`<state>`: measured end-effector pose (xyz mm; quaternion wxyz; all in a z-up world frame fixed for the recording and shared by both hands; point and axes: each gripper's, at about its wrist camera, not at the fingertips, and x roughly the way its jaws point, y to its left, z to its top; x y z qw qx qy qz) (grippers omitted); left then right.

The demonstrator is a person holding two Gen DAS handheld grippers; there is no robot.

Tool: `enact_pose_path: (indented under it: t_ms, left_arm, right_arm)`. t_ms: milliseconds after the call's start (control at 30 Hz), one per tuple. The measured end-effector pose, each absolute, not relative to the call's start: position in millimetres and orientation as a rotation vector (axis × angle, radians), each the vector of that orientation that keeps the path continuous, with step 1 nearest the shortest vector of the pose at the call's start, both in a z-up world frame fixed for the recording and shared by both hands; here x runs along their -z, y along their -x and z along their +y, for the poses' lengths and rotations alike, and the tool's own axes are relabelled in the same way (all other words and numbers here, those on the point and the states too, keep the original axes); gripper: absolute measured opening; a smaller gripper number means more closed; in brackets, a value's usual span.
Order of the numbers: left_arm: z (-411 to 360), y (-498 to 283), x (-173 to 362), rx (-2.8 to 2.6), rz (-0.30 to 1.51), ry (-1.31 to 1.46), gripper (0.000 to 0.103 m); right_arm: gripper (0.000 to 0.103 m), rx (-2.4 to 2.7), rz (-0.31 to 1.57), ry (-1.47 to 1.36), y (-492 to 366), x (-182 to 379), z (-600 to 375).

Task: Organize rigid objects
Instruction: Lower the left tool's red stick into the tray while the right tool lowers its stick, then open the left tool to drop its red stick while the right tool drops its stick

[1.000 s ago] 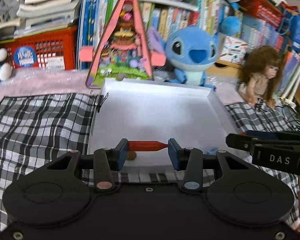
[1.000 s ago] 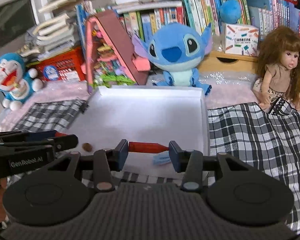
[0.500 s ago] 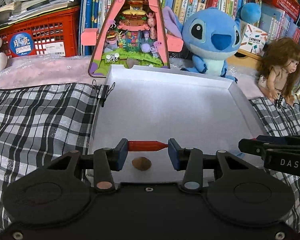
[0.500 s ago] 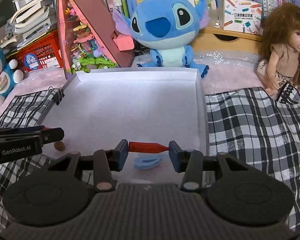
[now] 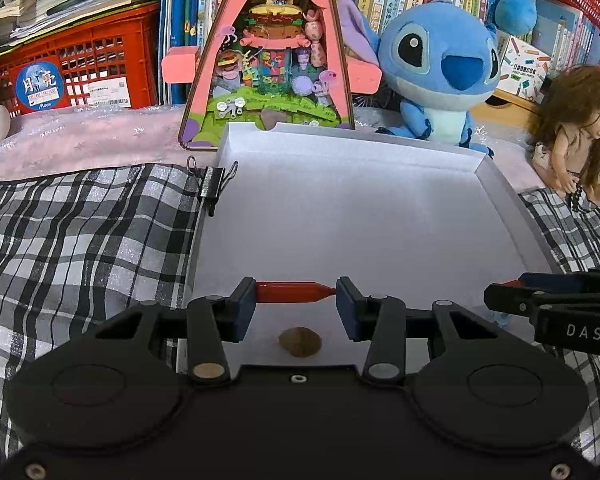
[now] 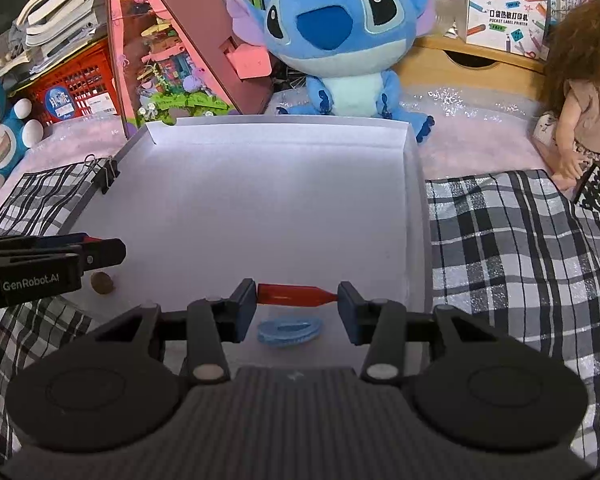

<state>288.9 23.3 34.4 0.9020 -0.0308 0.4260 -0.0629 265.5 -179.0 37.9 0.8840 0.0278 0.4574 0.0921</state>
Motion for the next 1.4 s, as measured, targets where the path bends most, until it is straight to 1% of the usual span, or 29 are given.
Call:
enact_pose_path:
  t_ms: [533, 967, 1133, 1400]
  left_arm:
    - [20.0, -291.6, -23.5, 0.154, 0.904, 0.054, 0.041]
    - [18.8, -293.3, -22.6, 0.140, 0.914, 0.038, 0.042]
    - [19.9, -291.9, -23.7, 0.143, 0.921, 0.045, 0.044]
    - [18.6, -286.0, -24.9, 0.135, 0.923, 0.033, 0.044]
  right_arm:
    - [0.050, -0.227, 0.998, -0.063, -272.2, -27.9, -178.2]
    - [0.055, -0.205, 1.016, -0.040, -275.2, -26.2, -173.7]
    - [0.055, -0.192, 1.015, -0.041, -274.9, -26.0, -172.7]
    - [0.055, -0.190, 1.021, -0.036, -270.2, -26.6, -171.0]
